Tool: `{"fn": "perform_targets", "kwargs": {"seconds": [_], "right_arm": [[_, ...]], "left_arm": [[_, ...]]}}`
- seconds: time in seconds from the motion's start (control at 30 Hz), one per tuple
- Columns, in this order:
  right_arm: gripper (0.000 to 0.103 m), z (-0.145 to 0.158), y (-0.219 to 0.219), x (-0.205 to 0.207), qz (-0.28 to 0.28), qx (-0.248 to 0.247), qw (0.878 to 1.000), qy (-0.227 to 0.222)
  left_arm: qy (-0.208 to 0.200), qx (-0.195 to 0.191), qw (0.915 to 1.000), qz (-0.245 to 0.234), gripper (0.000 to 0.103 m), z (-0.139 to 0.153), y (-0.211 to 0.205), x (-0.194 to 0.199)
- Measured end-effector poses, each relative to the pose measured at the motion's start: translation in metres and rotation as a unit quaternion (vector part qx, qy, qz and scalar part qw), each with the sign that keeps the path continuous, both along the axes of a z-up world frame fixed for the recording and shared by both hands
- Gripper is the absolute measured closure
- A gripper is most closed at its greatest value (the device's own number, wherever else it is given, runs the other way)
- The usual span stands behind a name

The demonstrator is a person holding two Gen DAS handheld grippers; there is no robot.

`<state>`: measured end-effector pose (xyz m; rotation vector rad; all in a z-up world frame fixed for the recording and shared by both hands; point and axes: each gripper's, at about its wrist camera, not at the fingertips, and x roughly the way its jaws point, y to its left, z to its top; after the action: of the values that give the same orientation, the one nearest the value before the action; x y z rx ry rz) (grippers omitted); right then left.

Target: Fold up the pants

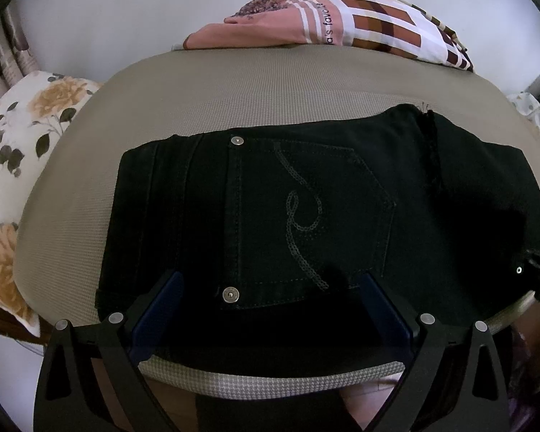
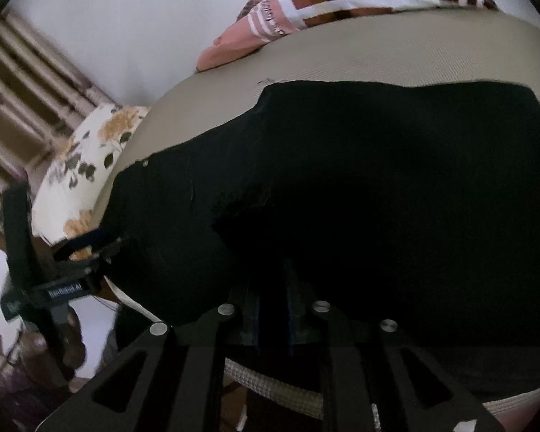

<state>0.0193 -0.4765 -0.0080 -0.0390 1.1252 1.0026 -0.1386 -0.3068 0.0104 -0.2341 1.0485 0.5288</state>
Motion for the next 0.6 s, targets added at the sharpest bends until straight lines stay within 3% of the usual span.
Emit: {"fn": "perform_targets", "kwargs": {"seconds": [0.2, 0.33, 0.47, 0.6], "right_arm": [[0.074, 0.004, 0.004, -0.014, 0.03, -0.009, 0.999, -0.02], [0.065, 0.006, 0.0, -0.02, 0.047, -0.001, 0.999, -0.009], [0.056, 0.005, -0.007, -0.018, 0.067, 0.024, 0.997, 0.035], [0.055, -0.001, -0.02, -0.01, 0.062, 0.058, 0.992, 0.091]], "left_arm": [[0.0, -0.002, 1.0, -0.001, 0.005, 0.0, 0.001, 0.0], [0.0, -0.004, 1.0, 0.0, 0.005, 0.0, 0.001, 0.0], [-0.001, -0.007, 1.0, 0.0, 0.005, 0.0, 0.003, 0.0], [0.0, -0.007, 1.0, 0.0, 0.005, 0.001, 0.003, 0.0]]}}
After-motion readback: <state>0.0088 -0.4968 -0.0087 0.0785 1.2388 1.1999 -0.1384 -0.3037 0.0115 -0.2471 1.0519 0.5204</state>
